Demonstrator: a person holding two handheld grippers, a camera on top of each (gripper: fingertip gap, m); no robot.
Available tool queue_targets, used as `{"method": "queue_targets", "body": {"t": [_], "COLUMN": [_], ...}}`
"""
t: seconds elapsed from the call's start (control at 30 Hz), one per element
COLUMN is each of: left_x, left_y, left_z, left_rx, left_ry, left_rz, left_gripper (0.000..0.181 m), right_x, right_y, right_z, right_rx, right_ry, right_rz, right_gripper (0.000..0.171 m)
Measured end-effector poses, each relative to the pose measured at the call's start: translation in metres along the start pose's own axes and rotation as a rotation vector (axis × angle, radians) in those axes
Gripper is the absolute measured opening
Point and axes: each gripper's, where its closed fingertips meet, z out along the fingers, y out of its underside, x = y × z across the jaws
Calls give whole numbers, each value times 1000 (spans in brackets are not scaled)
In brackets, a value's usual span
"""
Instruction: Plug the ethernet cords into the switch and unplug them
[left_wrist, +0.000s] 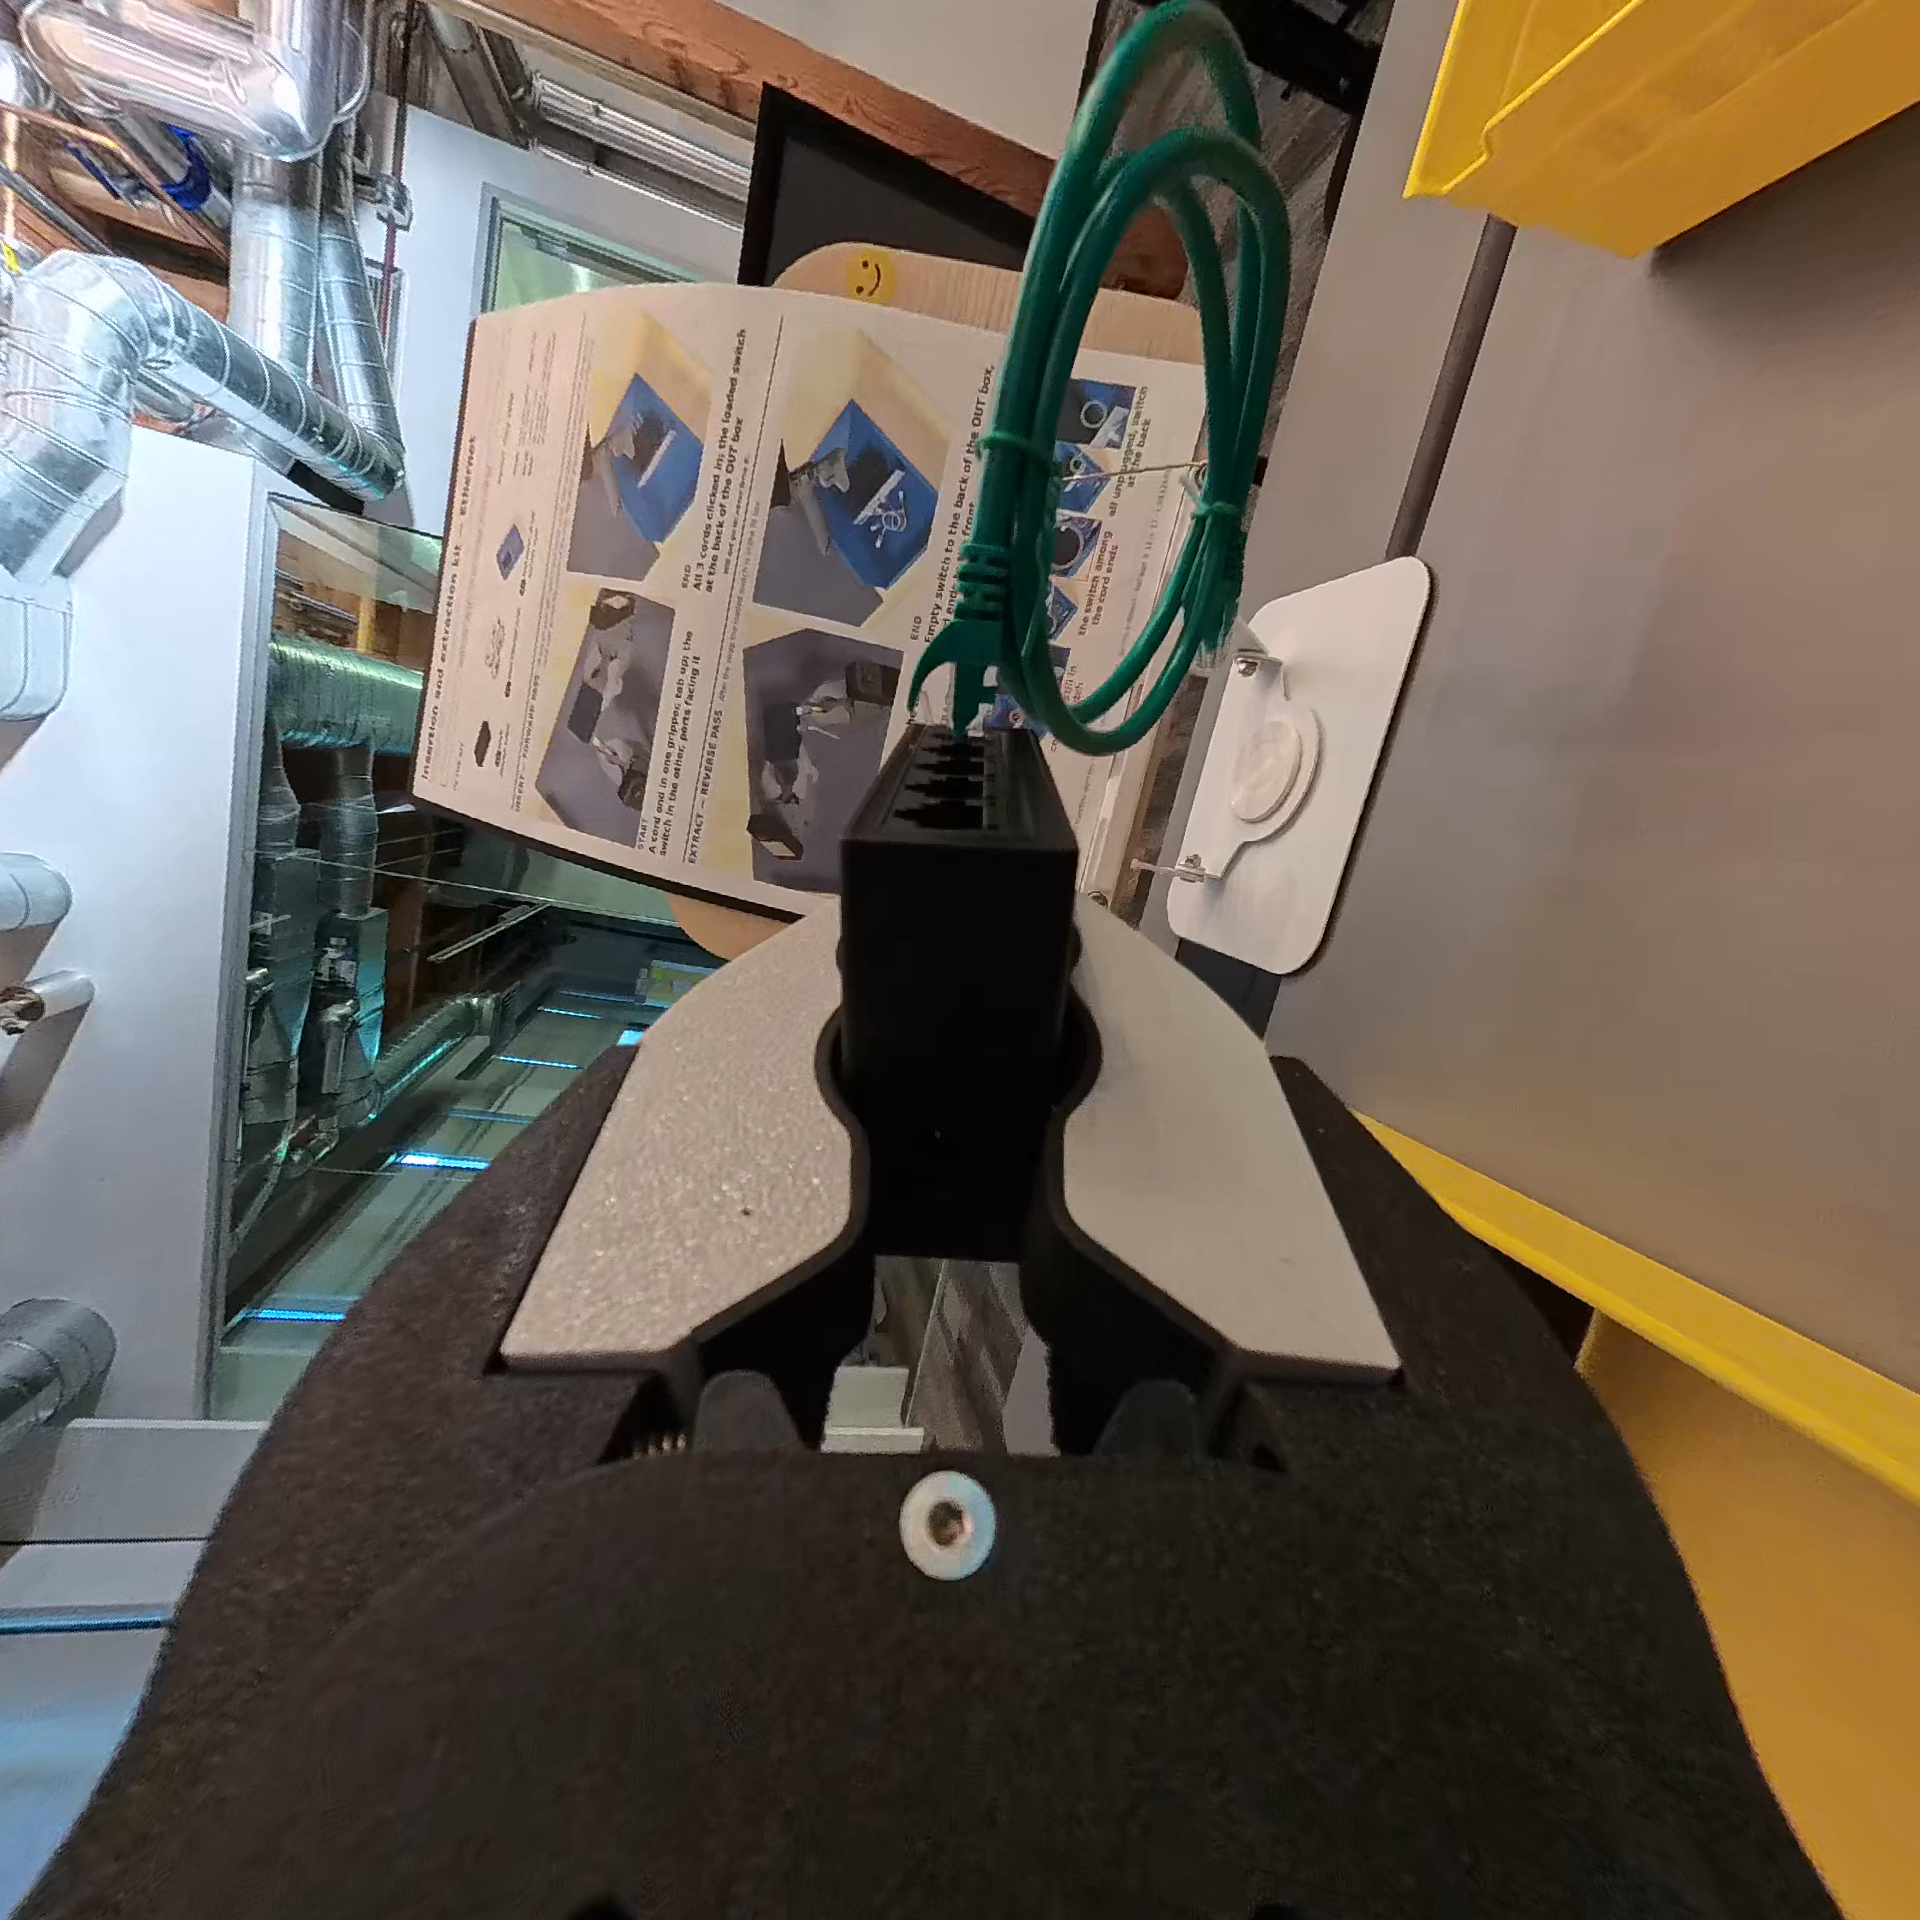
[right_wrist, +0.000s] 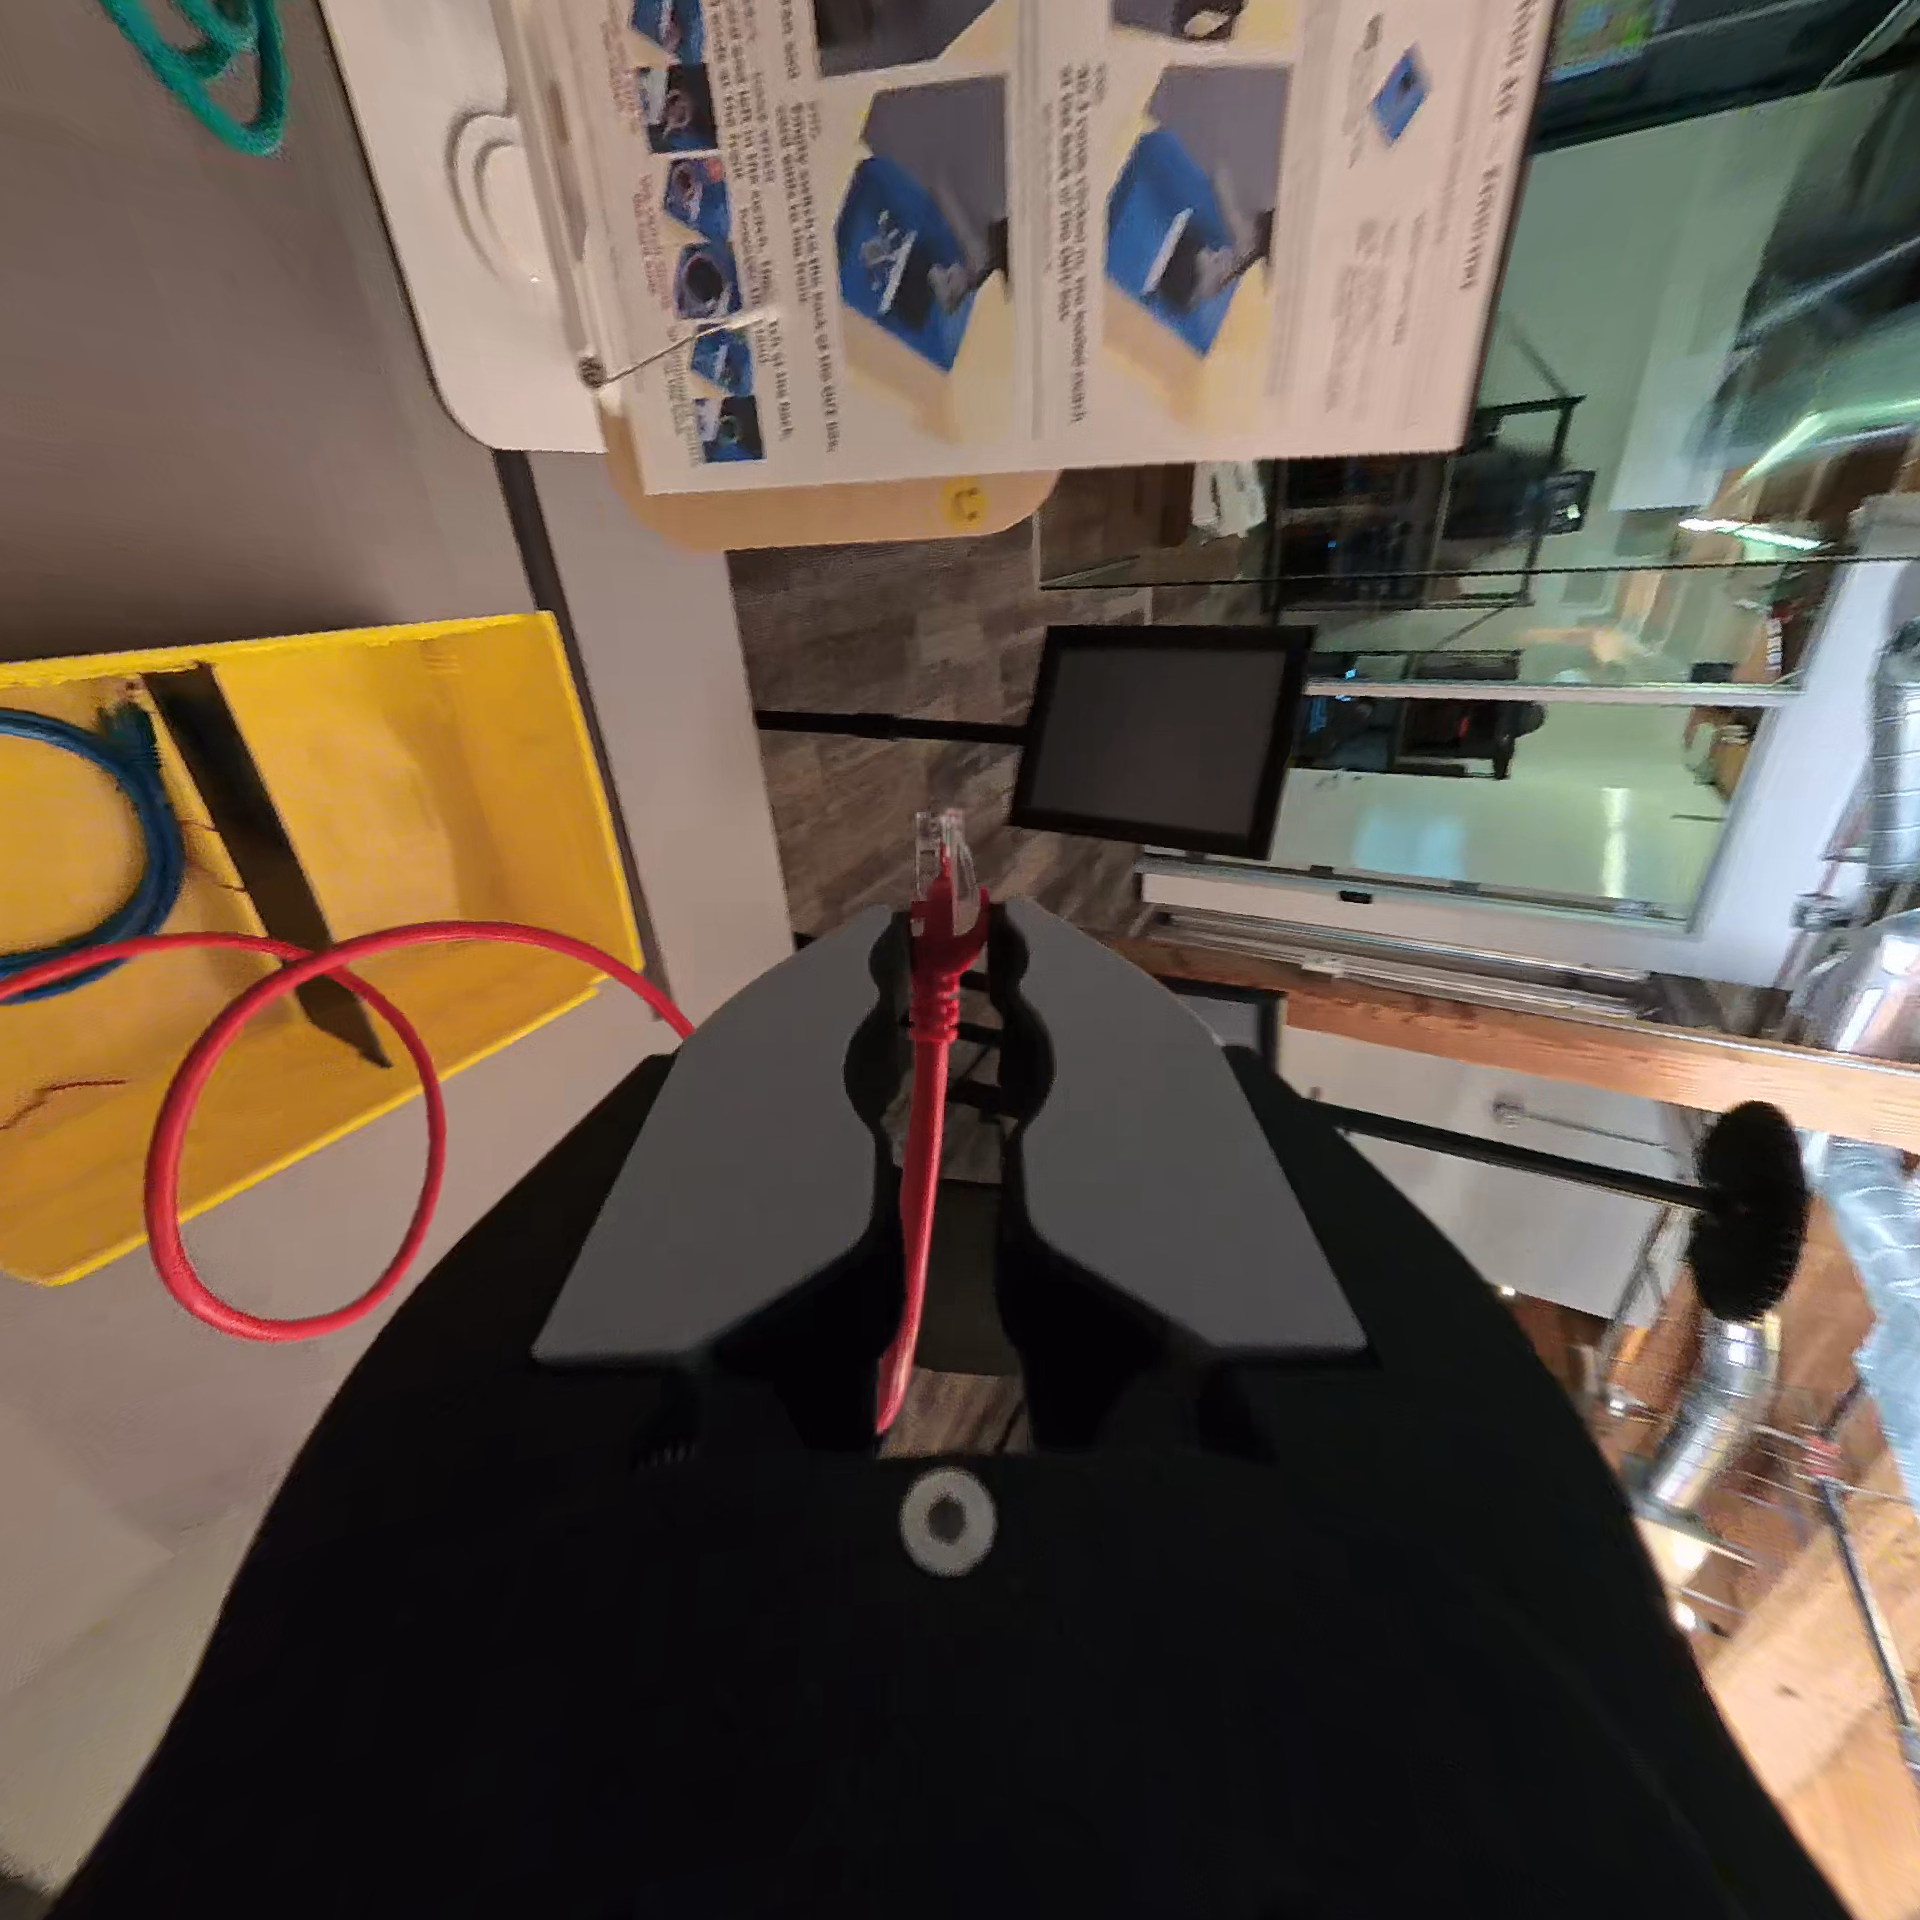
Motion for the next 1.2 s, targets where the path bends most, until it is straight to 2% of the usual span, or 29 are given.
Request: {"method": "queue_targets", "body": {"t": [0.3, 0.53, 0.77, 0.9, 0.97, 1.07, 1.2], "left_x": [3, 5, 11, 14, 16, 17, 17], "left_y": [1, 0, -4, -7, -8, -7, -5], "left_z": [2, 4, 7, 9, 9, 11, 10], "left_rx": [-8, -4, -8, -4, -5, -8, -15], "left_ry": [11, 18, 29, 37, 42, 47, 49], "left_rz": [5, 8, 26, 37, 42, 42, 43], "left_gripper": [30, 30, 30, 30, 30, 30, 30], "right_x": [-103, -229, -334, -368, -371, -366, -347], "right_y": [33, 36, 51, 38, 26, 19, 25], "right_z": [64, 91, 132, 138, 136, 141, 137], "right_rx": [40, 125, 64, 92, 134, 143, 158], "right_ry": [-201, -475, -676, -852, -882, -836, -744], "right_rz": [96, 230, 313, 492, 545, 634, 644], "right_gripper": [15, 15, 15, 16, 17, 16, 39]}}
